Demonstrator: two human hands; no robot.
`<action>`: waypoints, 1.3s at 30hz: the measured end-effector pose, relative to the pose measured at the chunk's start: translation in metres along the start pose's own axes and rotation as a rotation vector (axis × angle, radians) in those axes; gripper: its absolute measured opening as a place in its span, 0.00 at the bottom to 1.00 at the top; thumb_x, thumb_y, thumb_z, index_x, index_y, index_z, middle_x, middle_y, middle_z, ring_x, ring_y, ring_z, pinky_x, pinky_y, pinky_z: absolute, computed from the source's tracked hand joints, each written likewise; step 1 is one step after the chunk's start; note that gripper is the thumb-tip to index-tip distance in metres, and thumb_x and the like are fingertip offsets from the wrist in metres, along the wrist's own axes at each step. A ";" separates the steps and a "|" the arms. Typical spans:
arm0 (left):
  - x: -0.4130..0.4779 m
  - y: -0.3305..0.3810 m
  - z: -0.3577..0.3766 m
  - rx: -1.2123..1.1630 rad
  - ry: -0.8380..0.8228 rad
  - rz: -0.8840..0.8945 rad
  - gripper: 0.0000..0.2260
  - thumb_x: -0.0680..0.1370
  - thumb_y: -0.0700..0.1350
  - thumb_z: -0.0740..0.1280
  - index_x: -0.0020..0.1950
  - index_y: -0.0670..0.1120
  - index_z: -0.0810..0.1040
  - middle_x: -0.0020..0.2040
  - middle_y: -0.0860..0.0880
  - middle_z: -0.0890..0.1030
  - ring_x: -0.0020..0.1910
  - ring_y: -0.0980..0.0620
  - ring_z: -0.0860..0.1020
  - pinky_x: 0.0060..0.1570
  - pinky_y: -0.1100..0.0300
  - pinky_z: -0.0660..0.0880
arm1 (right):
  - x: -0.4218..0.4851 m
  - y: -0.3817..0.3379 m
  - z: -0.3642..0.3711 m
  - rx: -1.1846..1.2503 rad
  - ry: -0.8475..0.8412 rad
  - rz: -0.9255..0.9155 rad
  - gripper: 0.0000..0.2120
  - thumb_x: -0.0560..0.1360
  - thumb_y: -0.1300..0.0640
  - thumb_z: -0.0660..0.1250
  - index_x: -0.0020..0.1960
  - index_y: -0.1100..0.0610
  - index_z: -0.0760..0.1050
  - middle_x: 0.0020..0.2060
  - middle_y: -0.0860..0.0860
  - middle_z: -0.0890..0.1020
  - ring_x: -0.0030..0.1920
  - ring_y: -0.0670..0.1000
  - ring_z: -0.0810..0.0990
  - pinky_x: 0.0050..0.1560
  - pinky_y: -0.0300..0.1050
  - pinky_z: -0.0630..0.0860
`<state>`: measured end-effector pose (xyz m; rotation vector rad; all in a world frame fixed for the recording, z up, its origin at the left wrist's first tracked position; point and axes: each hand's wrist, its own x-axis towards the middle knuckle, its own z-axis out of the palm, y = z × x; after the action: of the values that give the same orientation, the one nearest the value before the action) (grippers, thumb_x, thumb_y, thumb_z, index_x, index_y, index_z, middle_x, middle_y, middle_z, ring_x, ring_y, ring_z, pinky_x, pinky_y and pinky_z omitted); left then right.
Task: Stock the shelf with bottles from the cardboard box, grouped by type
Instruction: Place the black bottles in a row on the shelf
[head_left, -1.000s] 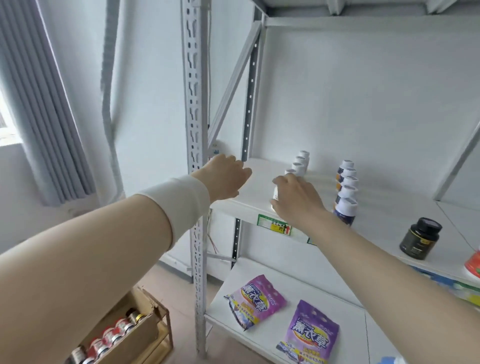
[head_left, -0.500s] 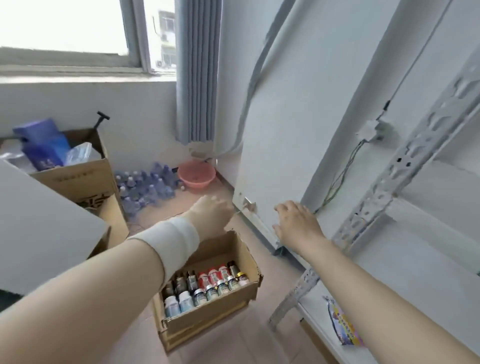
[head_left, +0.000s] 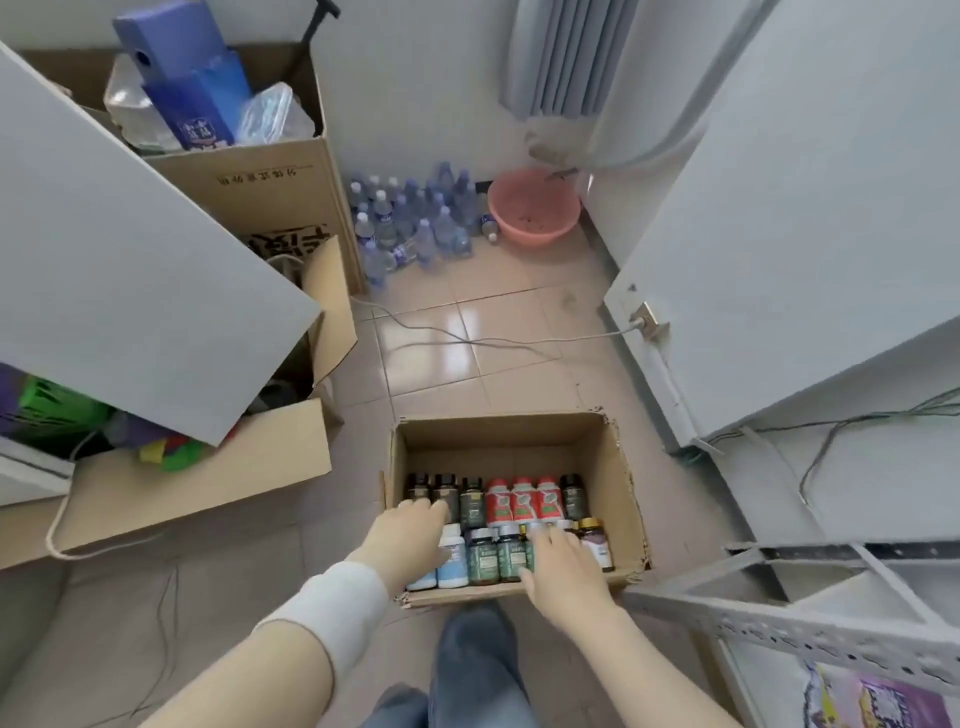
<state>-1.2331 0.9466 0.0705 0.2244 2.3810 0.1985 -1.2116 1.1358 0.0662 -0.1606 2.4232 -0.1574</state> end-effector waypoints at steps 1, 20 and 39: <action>0.011 -0.005 0.013 -0.048 -0.030 -0.036 0.19 0.78 0.51 0.61 0.67 0.47 0.66 0.64 0.47 0.73 0.63 0.46 0.71 0.59 0.53 0.71 | 0.015 -0.001 0.013 0.031 -0.054 0.000 0.24 0.78 0.48 0.57 0.70 0.58 0.61 0.66 0.55 0.70 0.66 0.56 0.68 0.65 0.48 0.65; 0.234 -0.064 0.118 -0.004 -0.025 -0.108 0.20 0.81 0.53 0.52 0.71 0.47 0.63 0.66 0.44 0.72 0.65 0.43 0.68 0.63 0.51 0.62 | 0.231 0.001 0.142 0.517 -0.094 0.266 0.29 0.69 0.40 0.68 0.60 0.60 0.71 0.57 0.56 0.77 0.60 0.57 0.74 0.58 0.52 0.73; 0.147 -0.004 -0.008 -1.132 0.192 0.181 0.11 0.74 0.43 0.70 0.52 0.52 0.72 0.51 0.53 0.80 0.48 0.60 0.79 0.49 0.69 0.75 | 0.118 0.078 0.020 1.227 0.128 0.277 0.18 0.66 0.47 0.74 0.51 0.45 0.70 0.50 0.43 0.79 0.52 0.44 0.77 0.53 0.42 0.72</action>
<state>-1.3451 0.9739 -0.0212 -0.1318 2.0515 1.6198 -1.2928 1.1923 -0.0360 0.7382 2.0167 -1.4663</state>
